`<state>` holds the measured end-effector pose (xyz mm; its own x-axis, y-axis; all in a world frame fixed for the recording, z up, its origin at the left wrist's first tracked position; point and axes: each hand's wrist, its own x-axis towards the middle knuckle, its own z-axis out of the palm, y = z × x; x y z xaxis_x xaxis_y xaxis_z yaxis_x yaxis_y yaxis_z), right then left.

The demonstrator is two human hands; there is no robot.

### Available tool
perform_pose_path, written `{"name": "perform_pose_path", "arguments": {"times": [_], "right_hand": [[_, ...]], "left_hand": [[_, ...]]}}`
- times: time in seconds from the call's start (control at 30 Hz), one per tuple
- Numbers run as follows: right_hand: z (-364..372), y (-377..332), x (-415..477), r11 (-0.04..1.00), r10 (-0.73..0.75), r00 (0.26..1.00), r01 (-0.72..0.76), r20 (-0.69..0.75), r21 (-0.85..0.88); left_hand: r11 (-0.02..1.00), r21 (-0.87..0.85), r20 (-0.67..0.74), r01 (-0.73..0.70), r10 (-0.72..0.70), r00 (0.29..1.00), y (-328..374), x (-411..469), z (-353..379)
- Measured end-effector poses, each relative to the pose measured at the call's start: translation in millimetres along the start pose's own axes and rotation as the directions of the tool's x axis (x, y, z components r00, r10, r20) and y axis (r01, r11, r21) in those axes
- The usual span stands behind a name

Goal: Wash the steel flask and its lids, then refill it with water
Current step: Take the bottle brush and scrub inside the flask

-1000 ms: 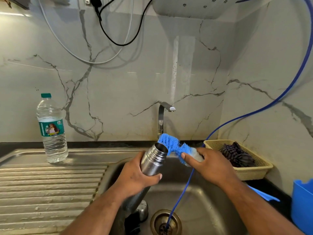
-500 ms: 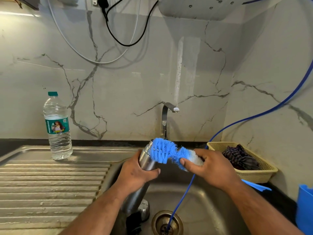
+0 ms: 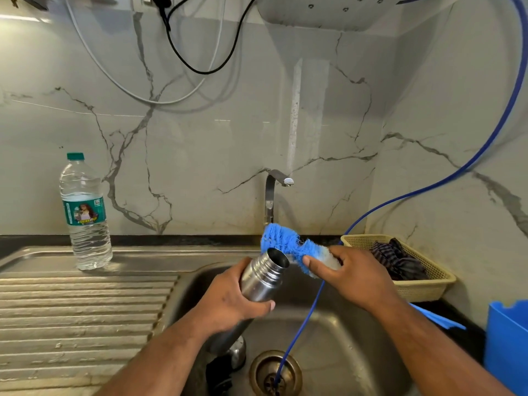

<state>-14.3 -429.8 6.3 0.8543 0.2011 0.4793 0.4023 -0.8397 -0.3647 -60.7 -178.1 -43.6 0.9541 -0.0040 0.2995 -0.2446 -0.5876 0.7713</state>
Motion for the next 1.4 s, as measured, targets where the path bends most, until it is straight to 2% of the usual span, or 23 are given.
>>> {"name": "perform_pose_path", "arguments": {"times": [0.13,0.3,0.43,0.57,0.7,0.8,0.87,0.93,1.03,1.17,1.33,1.4], "right_hand": [[-1,-12,-3,0.988,-0.06,0.998,0.064,-0.032,0.137],[-4,-17,-5,0.972,-0.19,0.982,0.19,-0.013,0.138],[-13,3,1,0.979,-0.155,0.988,0.154,-0.004,0.131],[-8,5,2,0.991,-0.114,0.992,0.117,-0.052,0.059],[0,-9,-2,0.986,-0.128,0.991,0.131,-0.033,0.107],[2,-10,-3,0.994,-0.087,0.996,0.089,-0.028,0.063],[4,-11,-4,0.989,-0.062,0.997,0.067,-0.043,0.131],[4,-16,-6,0.969,-0.027,0.995,0.049,-0.094,0.242],[-2,-22,-5,0.956,0.016,0.992,0.021,-0.124,0.293],[-5,-14,-1,0.939,0.011,1.0,-0.006,-0.012,0.343],[0,-27,-3,0.912,0.003,0.997,-0.037,0.083,0.409],[-2,-25,-2,0.877,0.007,0.99,-0.074,0.14,0.474]], "left_hand": [[0.999,0.043,-0.02,-0.023,0.024,0.999,1,0,3],[0.999,-0.02,-0.134,0.042,-0.045,0.99,0,0,-1],[0.983,-0.166,-0.204,0.079,-0.112,0.972,-8,6,-9],[0.98,-0.182,-0.194,0.082,-0.118,0.974,-5,4,-10],[0.938,-0.339,-0.228,0.071,-0.155,0.961,5,2,-11],[0.88,-0.473,-0.191,0.044,-0.152,0.97,12,-1,-15],[0.861,-0.508,-0.149,0.033,-0.125,0.981,14,-1,-13],[0.873,-0.486,-0.119,0.038,-0.109,0.987,16,-2,-9],[0.942,-0.337,-0.113,0.006,-0.046,0.992,19,-3,-7],[0.967,-0.254,-0.215,-0.017,-0.039,0.976,19,-1,-17],[0.981,-0.151,-0.138,-0.118,0.097,0.986,21,-1,-10],[0.978,-0.169,-0.185,-0.126,0.094,0.978,20,1,-8]]}}
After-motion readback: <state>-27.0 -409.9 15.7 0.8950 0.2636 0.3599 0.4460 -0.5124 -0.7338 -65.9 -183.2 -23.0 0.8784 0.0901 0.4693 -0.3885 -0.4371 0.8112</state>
